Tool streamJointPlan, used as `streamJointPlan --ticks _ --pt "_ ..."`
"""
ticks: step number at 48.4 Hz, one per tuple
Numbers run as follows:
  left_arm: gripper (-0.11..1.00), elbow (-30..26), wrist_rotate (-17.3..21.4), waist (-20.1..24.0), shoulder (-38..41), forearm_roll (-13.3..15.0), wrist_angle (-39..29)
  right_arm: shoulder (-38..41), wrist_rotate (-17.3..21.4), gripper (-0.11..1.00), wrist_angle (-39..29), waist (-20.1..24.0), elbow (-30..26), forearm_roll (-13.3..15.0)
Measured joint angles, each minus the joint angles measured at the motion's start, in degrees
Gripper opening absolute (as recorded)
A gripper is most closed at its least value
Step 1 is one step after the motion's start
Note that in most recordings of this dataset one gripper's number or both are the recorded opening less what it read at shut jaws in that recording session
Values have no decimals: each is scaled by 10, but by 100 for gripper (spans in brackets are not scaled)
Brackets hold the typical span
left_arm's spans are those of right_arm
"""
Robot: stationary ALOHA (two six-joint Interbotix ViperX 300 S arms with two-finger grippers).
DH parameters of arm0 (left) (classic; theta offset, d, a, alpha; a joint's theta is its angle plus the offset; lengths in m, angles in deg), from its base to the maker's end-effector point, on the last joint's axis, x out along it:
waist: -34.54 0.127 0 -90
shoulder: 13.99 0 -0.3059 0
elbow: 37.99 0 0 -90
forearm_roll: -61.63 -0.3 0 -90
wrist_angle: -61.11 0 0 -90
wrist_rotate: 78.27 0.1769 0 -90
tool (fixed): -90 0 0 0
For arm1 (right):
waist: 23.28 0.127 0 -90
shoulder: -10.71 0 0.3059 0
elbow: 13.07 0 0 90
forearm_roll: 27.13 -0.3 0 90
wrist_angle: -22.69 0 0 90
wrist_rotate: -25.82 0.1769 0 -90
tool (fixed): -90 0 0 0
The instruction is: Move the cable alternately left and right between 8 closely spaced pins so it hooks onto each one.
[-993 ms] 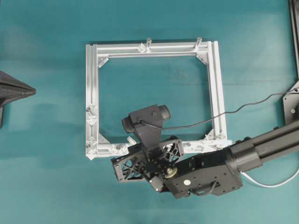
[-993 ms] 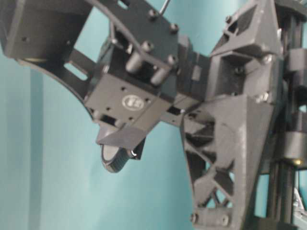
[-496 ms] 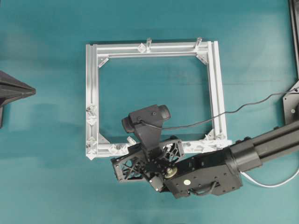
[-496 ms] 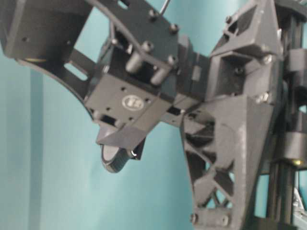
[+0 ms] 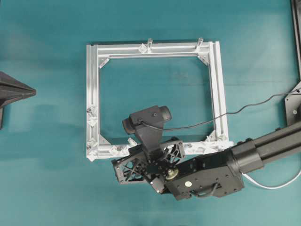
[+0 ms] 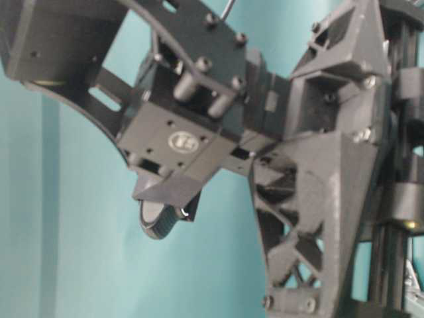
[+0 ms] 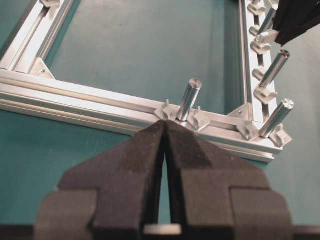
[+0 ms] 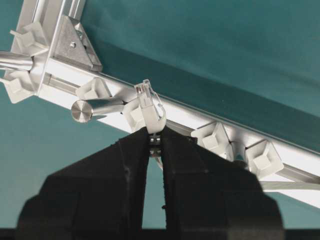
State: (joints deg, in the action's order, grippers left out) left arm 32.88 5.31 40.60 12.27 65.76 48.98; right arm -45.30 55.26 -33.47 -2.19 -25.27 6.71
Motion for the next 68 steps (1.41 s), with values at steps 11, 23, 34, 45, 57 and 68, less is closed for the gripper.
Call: streamJointPlan --ticks 11,23,34,45,57,68 --pt "0 1 0 0 0 0 0 0 -25 9 0 -16 1 0" --pt "0 0 0 -1 0 0 0 0 -54 9 0 -35 0 0" --pt "0 0 0 0 0 0 0 0 -73 9 0 -53 0 0" --pt "0 0 0 0 0 0 0 0 -96 9 8 -69 0 0" --pt "0 1 0 -1 0 0 0 0 -112 9 22 -87 0 1" --pt "0 0 0 -1 0 1 0 0 -126 9 49 -95 0 0"
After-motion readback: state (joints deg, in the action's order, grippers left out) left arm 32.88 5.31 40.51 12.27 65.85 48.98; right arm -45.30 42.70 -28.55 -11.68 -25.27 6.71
